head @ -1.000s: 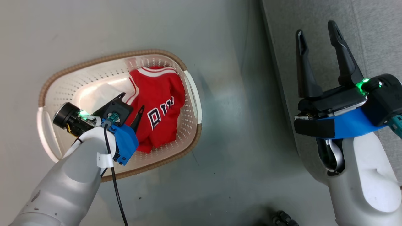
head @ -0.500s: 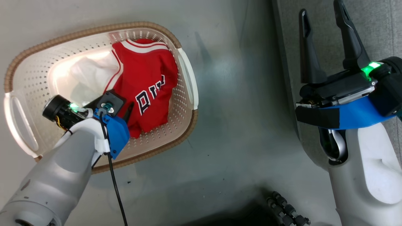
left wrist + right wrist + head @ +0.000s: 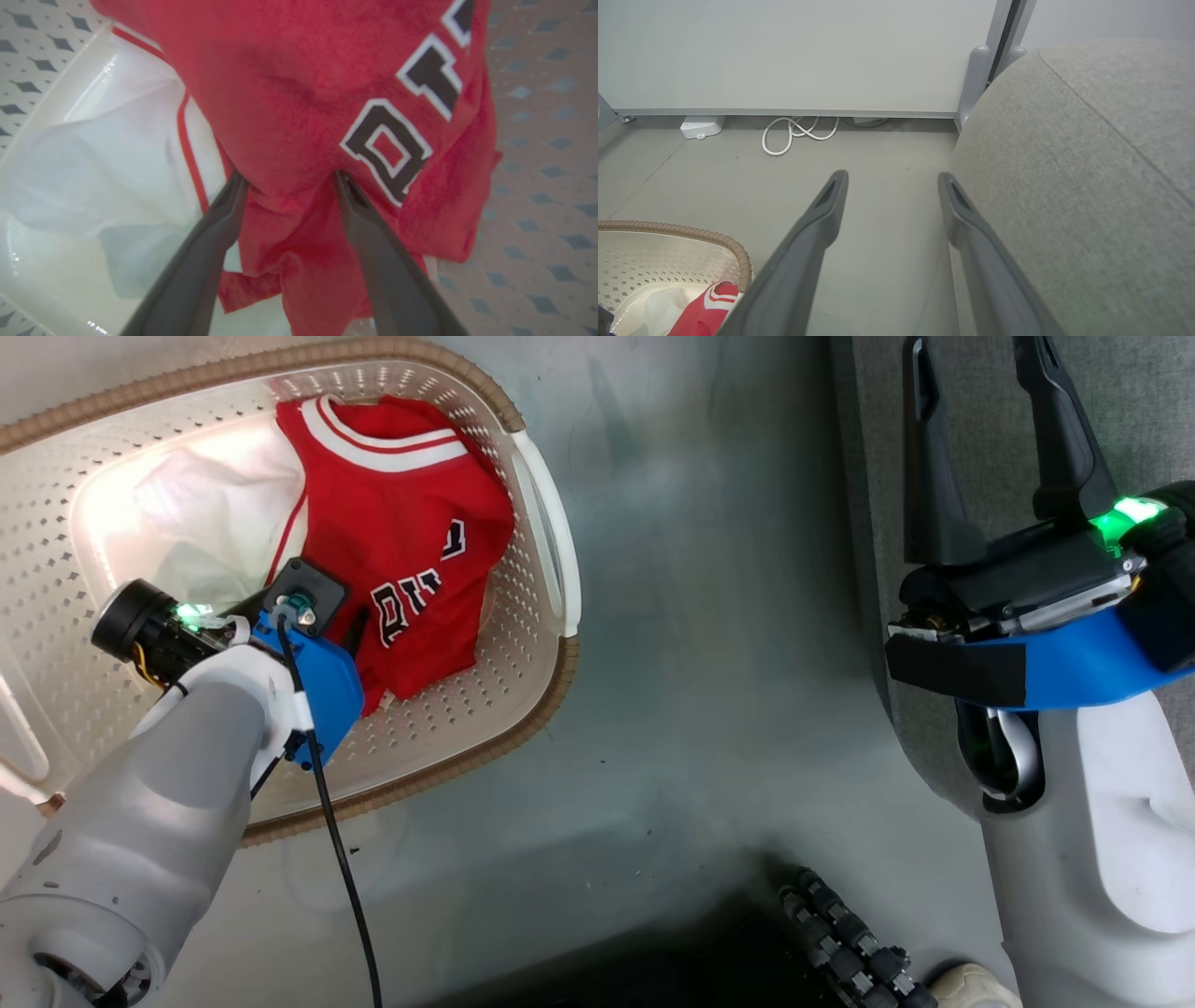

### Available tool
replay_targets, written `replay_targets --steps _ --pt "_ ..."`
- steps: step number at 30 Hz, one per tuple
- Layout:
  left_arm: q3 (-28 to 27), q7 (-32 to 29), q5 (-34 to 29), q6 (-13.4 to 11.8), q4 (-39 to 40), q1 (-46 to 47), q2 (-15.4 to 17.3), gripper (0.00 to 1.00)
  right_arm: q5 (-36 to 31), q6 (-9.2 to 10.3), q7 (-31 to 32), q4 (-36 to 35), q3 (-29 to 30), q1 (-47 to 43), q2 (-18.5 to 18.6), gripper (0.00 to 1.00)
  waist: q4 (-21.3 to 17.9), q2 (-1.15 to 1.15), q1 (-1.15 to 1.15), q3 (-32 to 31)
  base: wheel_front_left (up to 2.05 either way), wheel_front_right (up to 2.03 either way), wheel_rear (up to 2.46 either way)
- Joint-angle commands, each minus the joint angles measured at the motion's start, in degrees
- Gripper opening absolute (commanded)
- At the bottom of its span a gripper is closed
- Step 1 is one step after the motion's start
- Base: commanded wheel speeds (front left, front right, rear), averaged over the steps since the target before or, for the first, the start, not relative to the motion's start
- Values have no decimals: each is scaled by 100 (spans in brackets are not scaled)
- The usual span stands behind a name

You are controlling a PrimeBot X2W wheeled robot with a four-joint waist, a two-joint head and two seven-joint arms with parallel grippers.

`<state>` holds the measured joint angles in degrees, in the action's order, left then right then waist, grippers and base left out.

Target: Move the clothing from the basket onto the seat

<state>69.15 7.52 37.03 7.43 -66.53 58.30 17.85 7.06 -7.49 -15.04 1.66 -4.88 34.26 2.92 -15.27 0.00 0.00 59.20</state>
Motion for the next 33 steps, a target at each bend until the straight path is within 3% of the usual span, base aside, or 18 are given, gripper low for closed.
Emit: replay_targets --steps 1,4,5,6,7,20,33 --pt "28 -76 58 3 -50 111 -6 100 30 -1 -22 -33 3 112 -5 100 -23 0 0 44 0 0 0" --pt "124 -153 135 3 -52 177 -32 100 47 -1 -22 -35 -3 118 -5 100 -41 0 0 88 0 0 0" --pt "151 -186 143 3 -53 194 -33 89 50 -1 -22 -39 -7 122 -6 100 -45 0 0 99 0 0 0" --pt "180 -178 140 3 -34 222 -38 35 53 -1 -22 -37 -10 127 -6 100 -48 0 0 110 0 0 0" --pt "205 -140 145 3 -23 254 -35 0 57 -1 -22 -35 -8 134 -6 100 -50 0 0 119 0 0 0" --pt "362 -81 330 3 79 245 -104 0 4 -1 -22 36 46 149 -5 100 42 0 0 23 0 0 0" --pt "434 364 279 3 695 -20 -350 0 -85 -1 -22 123 207 -54 91 100 423 0 0 -566 0 0 0"
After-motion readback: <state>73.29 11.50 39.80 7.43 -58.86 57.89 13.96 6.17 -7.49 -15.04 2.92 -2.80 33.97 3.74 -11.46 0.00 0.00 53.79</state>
